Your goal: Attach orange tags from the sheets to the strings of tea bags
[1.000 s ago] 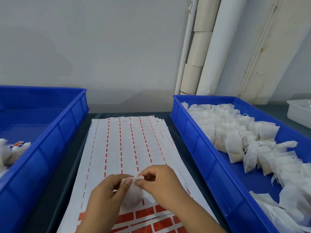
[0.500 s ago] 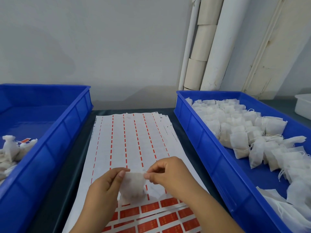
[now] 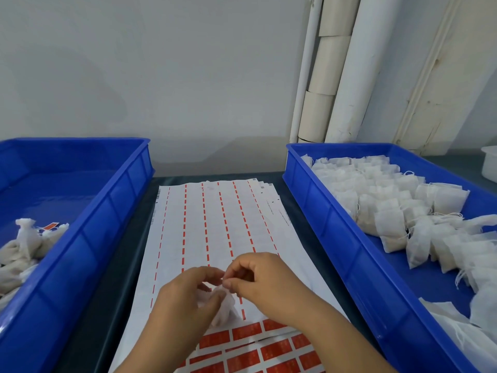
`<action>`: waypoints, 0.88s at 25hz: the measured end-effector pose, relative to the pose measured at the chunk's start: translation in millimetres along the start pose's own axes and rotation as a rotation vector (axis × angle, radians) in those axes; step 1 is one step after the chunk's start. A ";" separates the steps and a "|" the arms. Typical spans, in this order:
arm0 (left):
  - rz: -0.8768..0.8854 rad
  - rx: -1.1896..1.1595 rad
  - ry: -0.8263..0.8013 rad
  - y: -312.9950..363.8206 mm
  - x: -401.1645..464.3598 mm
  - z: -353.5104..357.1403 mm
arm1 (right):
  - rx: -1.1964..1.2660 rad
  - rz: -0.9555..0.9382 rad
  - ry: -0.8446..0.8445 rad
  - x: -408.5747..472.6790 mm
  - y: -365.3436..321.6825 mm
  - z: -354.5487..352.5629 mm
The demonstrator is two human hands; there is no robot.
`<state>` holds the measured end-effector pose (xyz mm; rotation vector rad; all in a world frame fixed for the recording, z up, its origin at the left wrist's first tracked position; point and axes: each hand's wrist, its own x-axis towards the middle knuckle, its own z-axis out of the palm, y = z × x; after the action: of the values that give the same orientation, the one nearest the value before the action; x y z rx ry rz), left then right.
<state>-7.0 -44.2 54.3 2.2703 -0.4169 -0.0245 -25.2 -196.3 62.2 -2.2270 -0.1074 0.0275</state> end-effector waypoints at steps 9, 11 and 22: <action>-0.008 0.013 0.003 -10.7 6.6 0.0 | -0.135 0.047 -0.077 5.3 -0.9 -0.2; -0.003 0.041 -0.002 -11.4 7.5 -0.8 | -0.171 0.035 -0.092 6.0 -1.1 4.0; 0.002 0.018 0.049 -15.0 9.7 -2.8 | -0.039 0.069 -0.198 8.9 -0.4 7.7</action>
<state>6.9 -35.9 46.4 2.2835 -0.3952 0.0355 -16.8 -189.2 57.9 -2.2616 -0.1399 0.2869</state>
